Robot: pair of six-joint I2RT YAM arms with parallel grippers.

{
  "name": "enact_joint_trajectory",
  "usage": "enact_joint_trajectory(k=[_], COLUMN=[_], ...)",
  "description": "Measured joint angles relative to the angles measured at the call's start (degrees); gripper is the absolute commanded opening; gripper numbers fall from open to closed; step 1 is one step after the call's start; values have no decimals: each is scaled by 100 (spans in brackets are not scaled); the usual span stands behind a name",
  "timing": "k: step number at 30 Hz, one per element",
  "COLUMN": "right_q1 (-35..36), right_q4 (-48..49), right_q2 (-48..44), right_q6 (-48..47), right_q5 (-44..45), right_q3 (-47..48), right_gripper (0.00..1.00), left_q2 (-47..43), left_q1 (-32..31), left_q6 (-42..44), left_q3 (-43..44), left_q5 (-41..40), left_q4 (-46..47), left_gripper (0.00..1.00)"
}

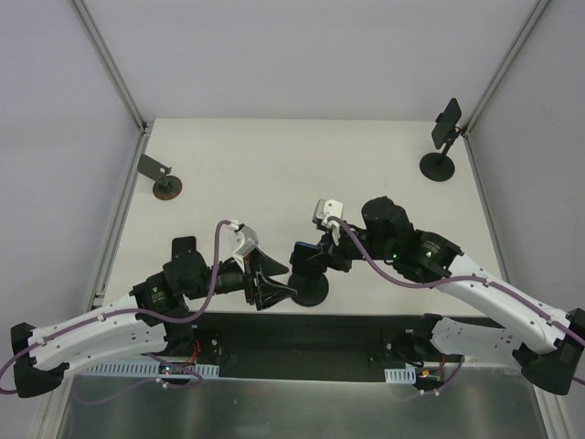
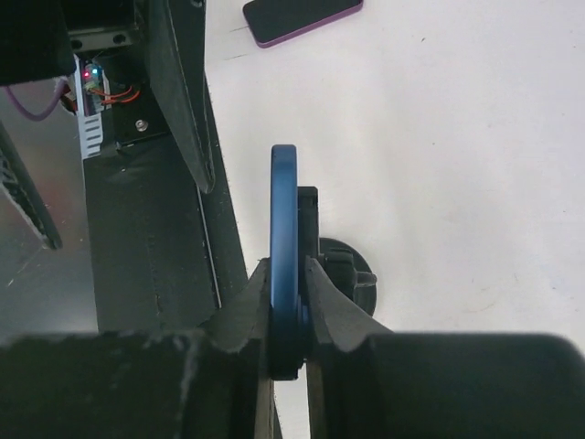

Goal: Place the phone on the phone stand

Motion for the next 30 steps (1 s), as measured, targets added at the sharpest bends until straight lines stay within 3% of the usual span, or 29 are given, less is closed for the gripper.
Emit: enact_joint_trajectory(k=[4,8,10,14,18,23,26,30], right_q1=[0,-393,-1040,-2859,-4612,-6485,-7003,-7099], right_q4=[166,74,-127,-299,-162,105,376,472], right_q2=[-101,-306,-306,-299,-225,597,1141,1720], right_q6=[260,828,1091,1257,1213,1403,1545,1451], right_q5=[758,2505,3353,4094,3980,2767,2068,1565], right_q3=[-35,13,101,203,247,568,898,1370], right_gripper=[1,1,1,1,0,0,0,0], left_q2=[179,236,293,350,560,1043,1314,1600], left_q1=[2,2,2,2,2,2,11,258], left_q6=[37,219,293,374,553,610,632,647], left_q3=[50,267,483,737,914,1152,1231,1399], left_q5=[-4,-140,-175,-170,-164,-37,107,525], left_q4=[-46,-299,-380,-374,-426,-446,-470,-540], left_gripper=[65,65,65,67,67,65,64,66])
